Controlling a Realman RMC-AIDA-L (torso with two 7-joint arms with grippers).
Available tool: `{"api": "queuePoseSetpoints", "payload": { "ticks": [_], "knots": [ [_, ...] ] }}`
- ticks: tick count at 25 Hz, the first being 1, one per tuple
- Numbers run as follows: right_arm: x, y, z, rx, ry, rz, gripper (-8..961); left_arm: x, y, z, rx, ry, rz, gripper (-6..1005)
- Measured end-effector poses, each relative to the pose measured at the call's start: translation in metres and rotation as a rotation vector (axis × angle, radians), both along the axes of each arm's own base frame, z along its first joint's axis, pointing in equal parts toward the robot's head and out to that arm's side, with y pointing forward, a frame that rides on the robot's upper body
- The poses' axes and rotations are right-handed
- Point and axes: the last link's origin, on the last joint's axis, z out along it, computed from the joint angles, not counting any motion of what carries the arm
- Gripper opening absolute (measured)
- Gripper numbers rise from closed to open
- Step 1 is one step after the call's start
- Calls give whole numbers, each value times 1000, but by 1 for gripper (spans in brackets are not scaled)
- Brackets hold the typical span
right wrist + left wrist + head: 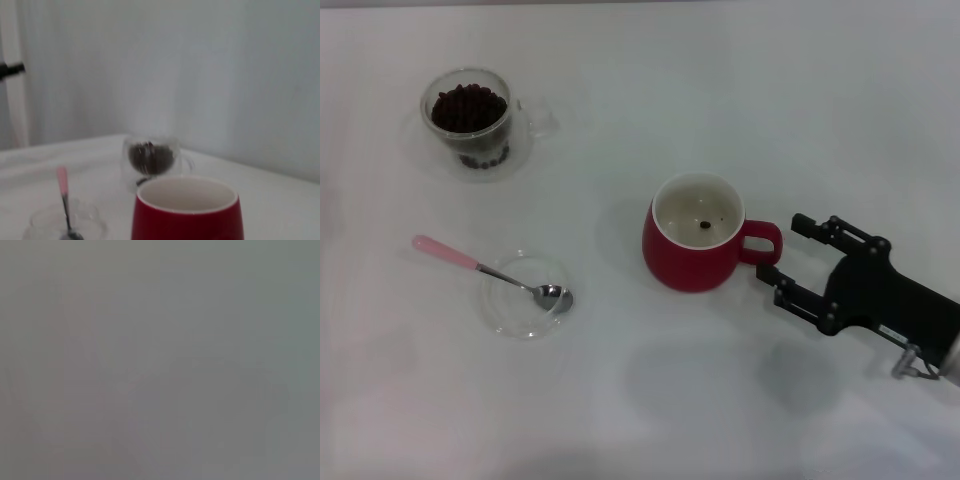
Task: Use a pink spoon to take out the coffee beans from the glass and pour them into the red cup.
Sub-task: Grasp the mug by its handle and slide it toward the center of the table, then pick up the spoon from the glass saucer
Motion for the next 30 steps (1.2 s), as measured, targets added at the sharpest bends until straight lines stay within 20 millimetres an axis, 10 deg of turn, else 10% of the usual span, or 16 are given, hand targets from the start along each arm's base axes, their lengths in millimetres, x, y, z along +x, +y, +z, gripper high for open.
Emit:
{"api": "queuePoseSetpoints", "payload": {
  "ticks": [5,19,30],
  "knots": [
    [-1,-13,18,42,81,43,726,0,-8,-2,6,-10,-9,672],
    [6,-5,117,348,163,173,725,42,-45,-50,-96,-474,-356,673],
    [21,-2,151,557,65,152,725,66,-36,-119,-445,-955,-356,678]
  ]
}}
